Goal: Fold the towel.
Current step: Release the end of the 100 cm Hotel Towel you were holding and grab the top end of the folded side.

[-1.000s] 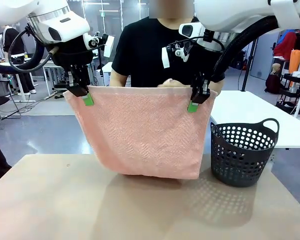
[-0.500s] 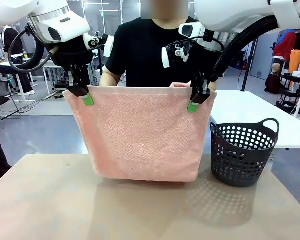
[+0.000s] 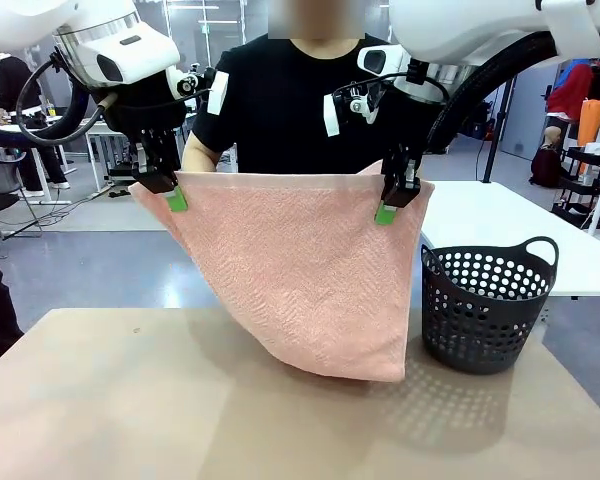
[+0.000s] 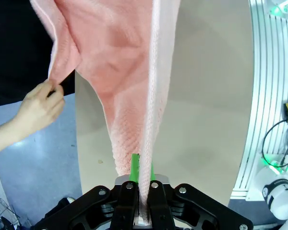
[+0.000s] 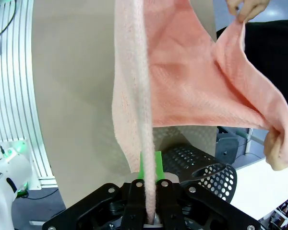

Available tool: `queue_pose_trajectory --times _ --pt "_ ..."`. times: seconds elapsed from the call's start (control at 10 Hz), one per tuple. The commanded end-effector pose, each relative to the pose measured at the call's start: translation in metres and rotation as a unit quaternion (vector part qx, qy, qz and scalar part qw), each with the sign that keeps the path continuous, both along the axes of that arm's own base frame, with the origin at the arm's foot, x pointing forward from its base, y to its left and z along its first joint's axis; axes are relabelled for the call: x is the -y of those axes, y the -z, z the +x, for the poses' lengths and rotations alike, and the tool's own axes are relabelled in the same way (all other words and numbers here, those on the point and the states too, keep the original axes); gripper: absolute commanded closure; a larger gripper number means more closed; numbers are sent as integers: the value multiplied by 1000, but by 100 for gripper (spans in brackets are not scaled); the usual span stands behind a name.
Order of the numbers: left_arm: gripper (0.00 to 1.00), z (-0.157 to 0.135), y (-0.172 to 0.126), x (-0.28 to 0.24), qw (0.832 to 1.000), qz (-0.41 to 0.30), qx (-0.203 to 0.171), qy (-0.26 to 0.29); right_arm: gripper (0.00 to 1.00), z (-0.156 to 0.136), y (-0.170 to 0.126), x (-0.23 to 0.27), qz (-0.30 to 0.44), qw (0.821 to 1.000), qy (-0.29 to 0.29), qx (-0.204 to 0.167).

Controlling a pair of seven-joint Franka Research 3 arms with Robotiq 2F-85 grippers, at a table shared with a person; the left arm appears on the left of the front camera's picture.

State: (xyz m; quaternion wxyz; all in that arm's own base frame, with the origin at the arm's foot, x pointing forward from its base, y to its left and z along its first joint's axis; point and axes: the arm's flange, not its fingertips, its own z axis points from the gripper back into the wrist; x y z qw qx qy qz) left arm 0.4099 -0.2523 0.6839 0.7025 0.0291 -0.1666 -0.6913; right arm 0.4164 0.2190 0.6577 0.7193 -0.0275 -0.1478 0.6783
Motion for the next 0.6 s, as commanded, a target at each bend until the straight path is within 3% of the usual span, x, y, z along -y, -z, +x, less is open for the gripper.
queue_pose_trajectory --times 0.0,0.5 --pt "100 1 -2 -2 1000 8 6 4 100 0 0 0 -1 1000 0 1" --pt "100 1 -2 -2 1000 8 6 4 100 0 0 0 -1 1000 0 1"
